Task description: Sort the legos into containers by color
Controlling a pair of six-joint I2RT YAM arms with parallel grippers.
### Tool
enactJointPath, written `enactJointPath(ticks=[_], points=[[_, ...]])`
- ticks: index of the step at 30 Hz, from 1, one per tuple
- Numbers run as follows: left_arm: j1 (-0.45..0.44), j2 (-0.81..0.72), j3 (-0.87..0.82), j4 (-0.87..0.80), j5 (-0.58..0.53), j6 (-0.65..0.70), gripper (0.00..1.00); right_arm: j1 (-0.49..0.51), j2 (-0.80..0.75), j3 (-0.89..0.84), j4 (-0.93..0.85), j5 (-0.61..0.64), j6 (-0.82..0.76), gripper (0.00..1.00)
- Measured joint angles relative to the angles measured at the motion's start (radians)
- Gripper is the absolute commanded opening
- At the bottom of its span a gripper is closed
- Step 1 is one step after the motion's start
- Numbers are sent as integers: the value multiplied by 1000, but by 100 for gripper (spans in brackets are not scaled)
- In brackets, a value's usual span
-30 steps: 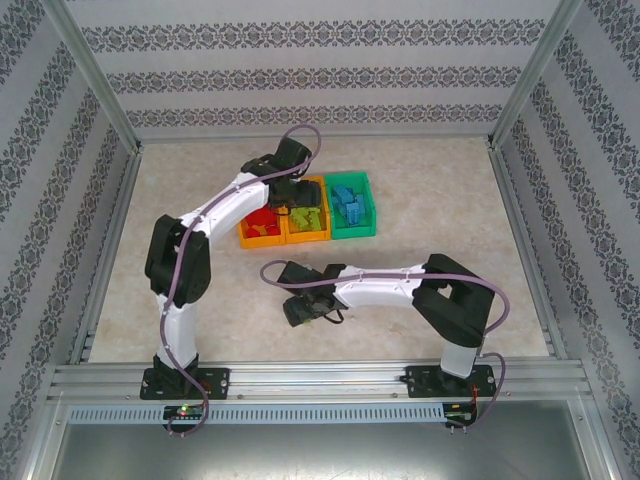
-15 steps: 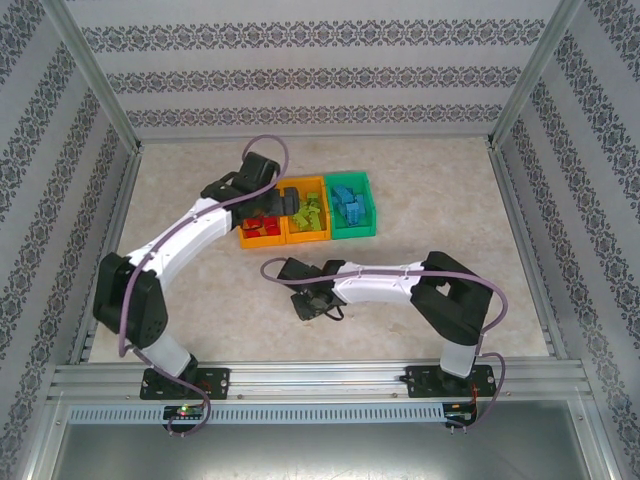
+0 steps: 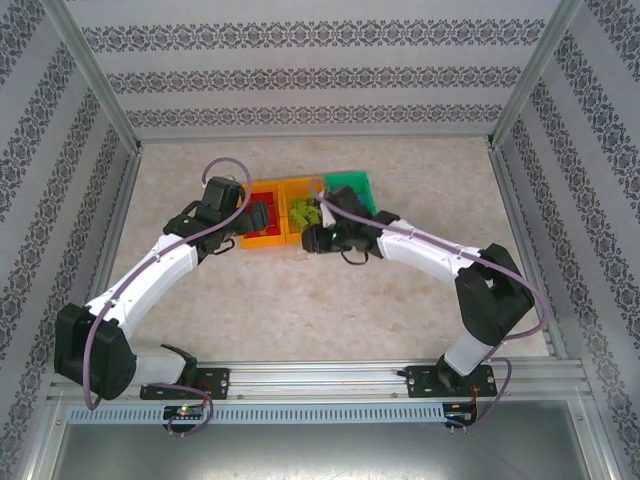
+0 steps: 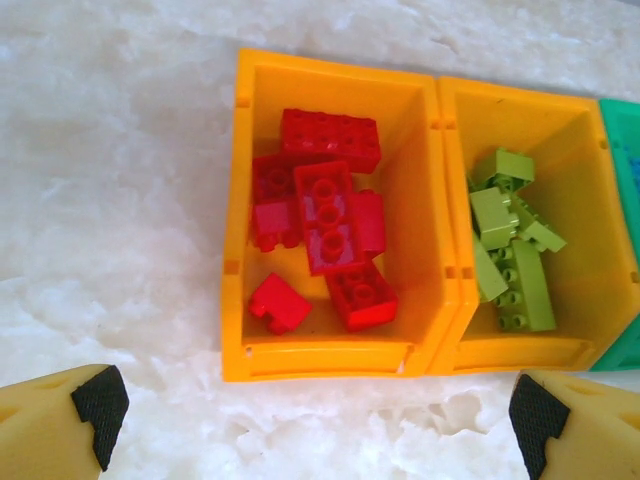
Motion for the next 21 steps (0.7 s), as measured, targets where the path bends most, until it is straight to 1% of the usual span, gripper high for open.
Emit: enactJointPath(ticks=[3,6,10,14,19,21], points=[[7,-8,-20,0,-6,0,100,-60,59,109,8,-44,-5,26],[8,-12,-30,1,-7,0,100,-99,163,251,2,-90,-7,27],[9,-26,-42,0,-16,0,100,-123,298,398,-9,-129,-6,28],[16,-59,-66,0,-30,0,100,-134,388,465,-34,-147,2,31],[21,-100,-97,0,-41,0,100,-142,438,484,-55,-149,13,43],[21,-112,-108,0,-48,0,100,-143,439,484,-62,-149,20,55]])
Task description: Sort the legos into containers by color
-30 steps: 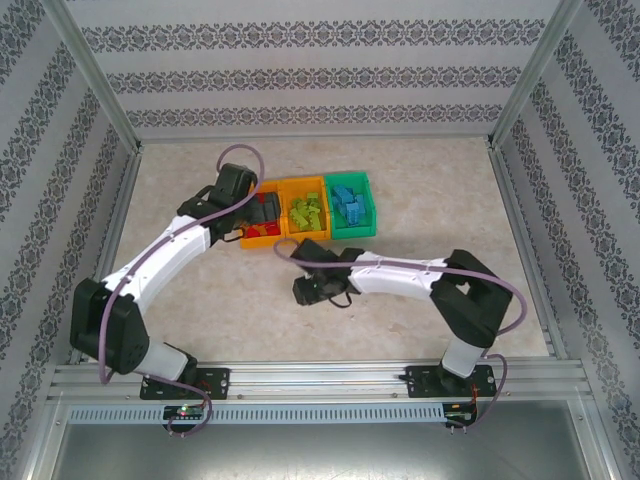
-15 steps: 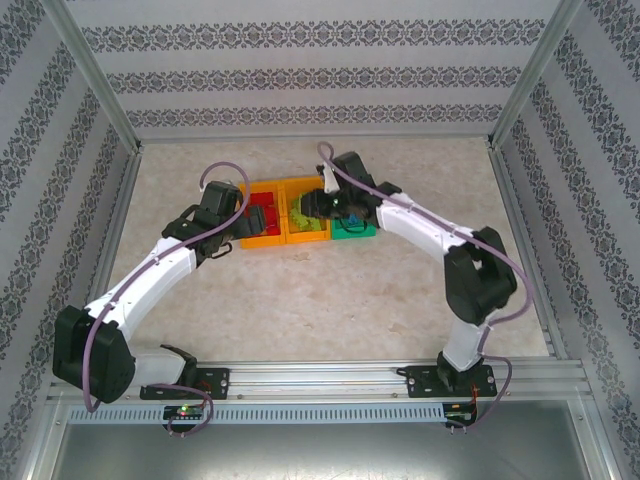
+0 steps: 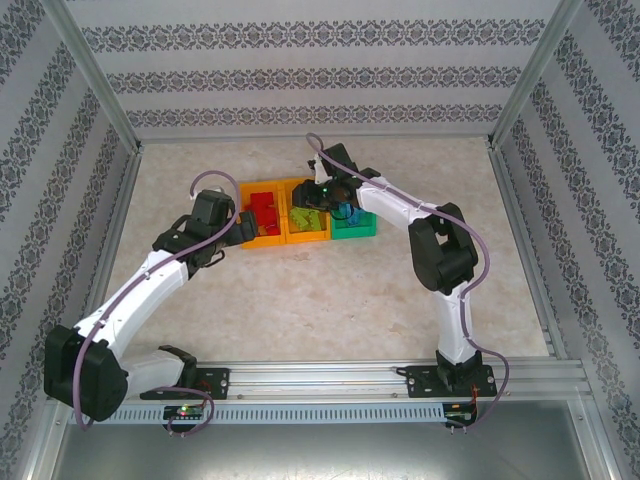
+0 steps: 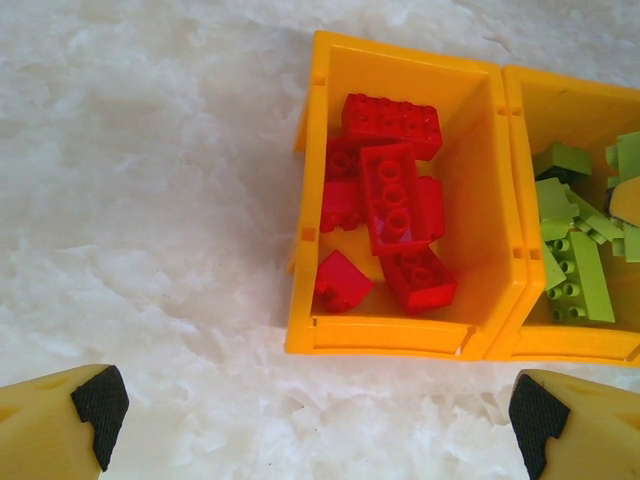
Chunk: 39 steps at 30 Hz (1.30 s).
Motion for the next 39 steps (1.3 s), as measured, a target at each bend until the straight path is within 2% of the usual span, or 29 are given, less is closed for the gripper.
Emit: enactJointPath(ticks=[2,4,9,14,18,22,25,29,33,39], points=[[0,-6,-9,0,-6,0,100,0,0,0,2,-6,3,64],[0,-6,-13,-1,-10,-2,100,0,-3,-2,4,-11,3,83],[5,-6,-14,0,-13,-3,100,0,-91,-65,19,-19,-3,98],[7,-6,-14,-1,-37,-4,100,-4,-300,-176,37,18,-41,98],[8,-15,-35,4,-86,2,100,-32,-579,-392,72,171,-154,98],[13,-71,-113,27,-197,36,99,-152,-893,-718,173,361,-298,98],[15,-101,-181,74,-291,82,100,-280,-1025,-941,268,458,-385,98],[20,-125,-281,184,-375,148,100,-393,-1044,-1110,361,533,-453,98],[24,-137,-364,324,-406,238,100,-469,-1031,-1181,508,574,-481,98],[64,-105,-427,499,-419,369,100,-508,-952,-1238,717,591,-521,98]])
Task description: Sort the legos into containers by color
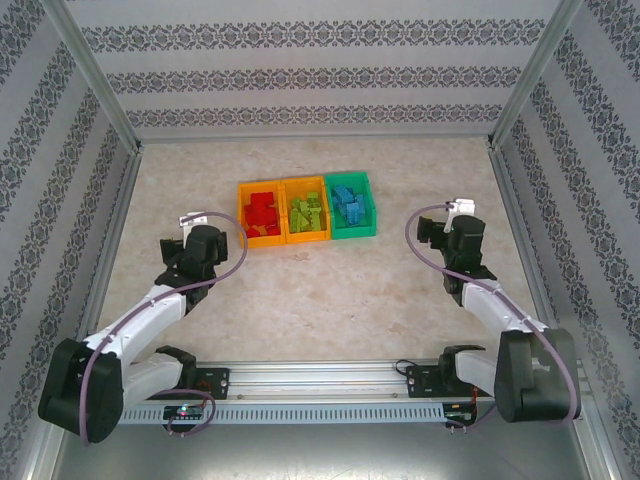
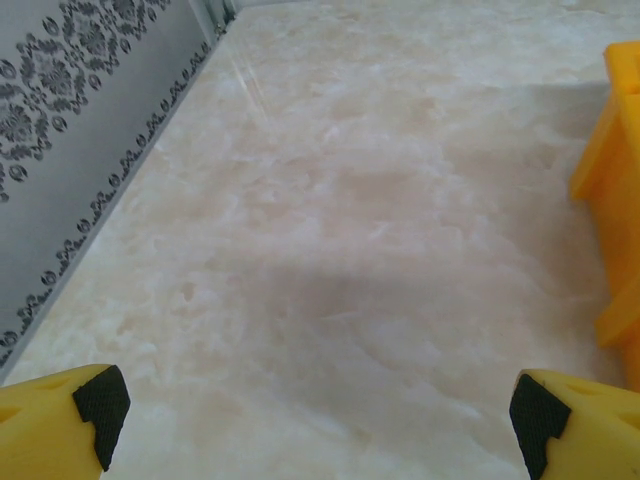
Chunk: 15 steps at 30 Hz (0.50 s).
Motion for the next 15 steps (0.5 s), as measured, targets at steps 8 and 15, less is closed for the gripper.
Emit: enactJointPath(ticks=[8,15], points=[[41,47,-137,235,81,75,99,-16,84,-46,167,-14,-3,98],[56,173,-143,425,141,116,100,-3,259,-45,320,-58,-1,98]])
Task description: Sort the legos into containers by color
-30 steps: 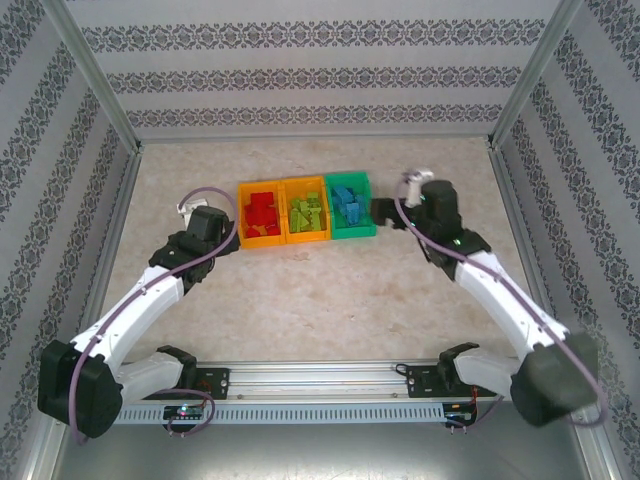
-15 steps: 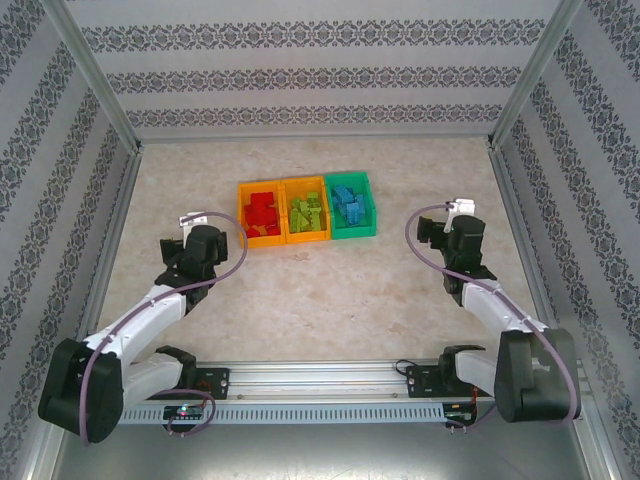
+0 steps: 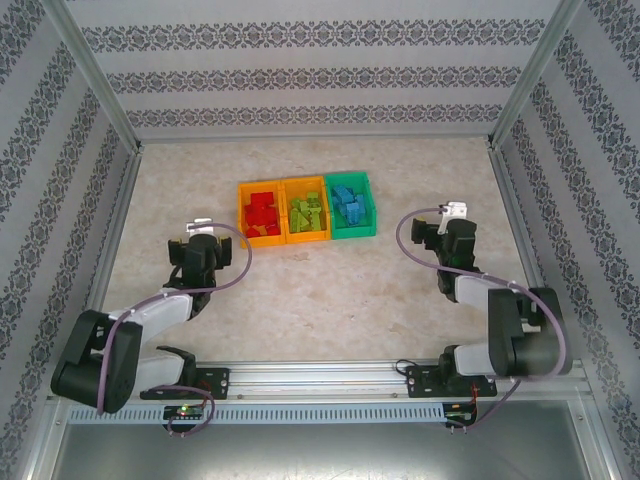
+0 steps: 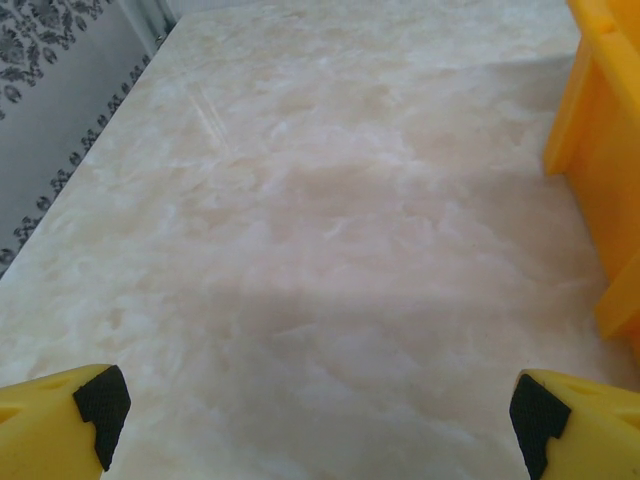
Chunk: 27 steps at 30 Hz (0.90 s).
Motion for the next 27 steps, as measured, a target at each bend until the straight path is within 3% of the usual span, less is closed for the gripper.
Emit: enactJointPath(ticks=[3,10,17,27], points=[[9,64,1,87,37,28,100,17,82,-8,76,0,-3,98],[44,212,37,245,131,98,100,21,87,-13,133,-18,-4,98],[146,279,19,391,227,77,100,21,87,-13,146,-24,-4,98],[193,303,37,374,344,53,99,20,87,-13,153,-28,-4,98]])
